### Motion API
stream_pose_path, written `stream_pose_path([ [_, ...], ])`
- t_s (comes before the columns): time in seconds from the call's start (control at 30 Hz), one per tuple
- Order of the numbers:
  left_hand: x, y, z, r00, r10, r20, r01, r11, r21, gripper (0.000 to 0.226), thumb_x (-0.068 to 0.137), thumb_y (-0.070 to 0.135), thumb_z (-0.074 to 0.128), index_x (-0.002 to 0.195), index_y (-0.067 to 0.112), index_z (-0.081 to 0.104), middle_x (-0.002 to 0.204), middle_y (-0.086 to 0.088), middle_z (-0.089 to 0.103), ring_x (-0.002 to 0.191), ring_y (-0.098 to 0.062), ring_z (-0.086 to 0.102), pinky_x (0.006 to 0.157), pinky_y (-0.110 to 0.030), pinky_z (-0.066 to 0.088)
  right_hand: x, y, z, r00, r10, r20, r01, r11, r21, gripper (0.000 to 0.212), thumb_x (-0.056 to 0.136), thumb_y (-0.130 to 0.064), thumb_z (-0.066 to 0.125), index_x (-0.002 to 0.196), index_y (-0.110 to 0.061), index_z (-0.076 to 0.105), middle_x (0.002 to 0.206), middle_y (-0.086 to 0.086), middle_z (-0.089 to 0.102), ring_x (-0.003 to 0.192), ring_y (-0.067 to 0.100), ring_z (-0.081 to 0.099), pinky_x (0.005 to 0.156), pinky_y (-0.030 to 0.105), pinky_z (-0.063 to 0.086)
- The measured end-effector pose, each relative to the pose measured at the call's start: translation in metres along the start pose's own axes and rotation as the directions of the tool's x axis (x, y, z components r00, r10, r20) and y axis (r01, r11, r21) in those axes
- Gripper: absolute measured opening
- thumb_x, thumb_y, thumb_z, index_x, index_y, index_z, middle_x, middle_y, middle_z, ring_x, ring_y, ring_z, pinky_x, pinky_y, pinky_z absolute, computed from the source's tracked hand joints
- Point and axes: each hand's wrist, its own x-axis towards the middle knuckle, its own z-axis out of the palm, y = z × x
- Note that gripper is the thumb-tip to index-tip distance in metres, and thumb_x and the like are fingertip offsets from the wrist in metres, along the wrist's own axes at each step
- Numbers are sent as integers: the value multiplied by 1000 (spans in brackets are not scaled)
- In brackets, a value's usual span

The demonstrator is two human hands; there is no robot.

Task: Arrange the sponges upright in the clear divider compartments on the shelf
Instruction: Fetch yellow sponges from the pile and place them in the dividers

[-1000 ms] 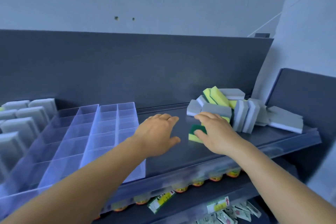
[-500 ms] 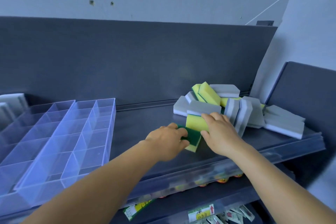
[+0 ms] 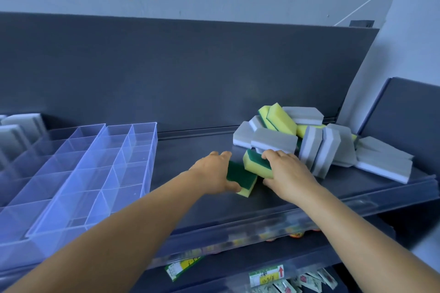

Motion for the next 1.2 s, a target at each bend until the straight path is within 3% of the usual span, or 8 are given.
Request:
stream_pose_path([
  [0.2,-6,3,-5,999,-4,-37,0,995,-102,60,78,27,70,132,17,44,124,-9,34,83,-30,57,81,-38,54,3,-2,-4,995,-1,-102,9,997,80,45,93,-12,41,136,-22,34,104,7,61,91,30,56,68,34,44],
  [0.33,-12,-2,-26,978,102,-182,-130,980,-151,48,80,13,60,127,19,54,126,-1,41,107,-23,56,93,-35,49,-1,-9,-18,993,-50,-105,84,936,342,72,92,-10,41,145,-46,9,91,-2,53,78,23,51,61,31,37],
  [0.43,-22,-11,-48,947,116,-300,-166,975,-145,36,82,8,56,116,19,62,115,1,56,104,-19,56,87,-29,47,2,-20,-30,983,-96,-158,157,886,437,72,90,-7,45,142,-49,20,112,-3,50,83,20,53,66,29,42],
  [0.6,-45,-37,-75,950,61,-306,-100,989,-111,33,87,23,61,117,20,48,95,1,57,84,-22,54,69,-29,42,19,-51,-41,971,-91,-220,198,820,537,47,83,-11,54,114,-46,44,101,2,54,69,16,52,50,25,41],
  [0.77,-68,-86,-101,942,-17,-335,6,999,-33,30,87,18,58,116,20,51,102,0,44,83,-21,47,70,-26,35,36,-91,-46,955,-54,-293,232,752,617,14,87,-24,60,96,-33,54,88,-10,61,86,18,60,68,36,54],
  [0.97,-93,-161,-132,908,-131,-399,136,991,-14,30,82,15,61,110,18,51,102,-1,47,81,-22,50,68,-28,39,60,-157,-46,945,-110,-308,297,684,666,23,85,-21,63,104,-33,56,95,-15,58,89,21,60,80,46,55],
  [1.07,-99,-195,-147,883,-165,-440,185,983,4,32,83,18,63,113,19,50,104,0,50,86,-23,51,72,-33,43,72,-194,-45,933,-157,-323,340,681,649,36,87,-19,62,120,-31,54,105,-12,56,91,17,57,74,28,49],
  [1.2,-101,-240,-161,841,-222,-494,255,967,0,35,81,20,64,112,18,49,95,1,53,84,-24,50,67,-31,40,92,-241,-42,919,-214,-330,383,678,628,34,86,-19,63,119,-29,58,102,-11,59,88,14,57,66,21,41],
])
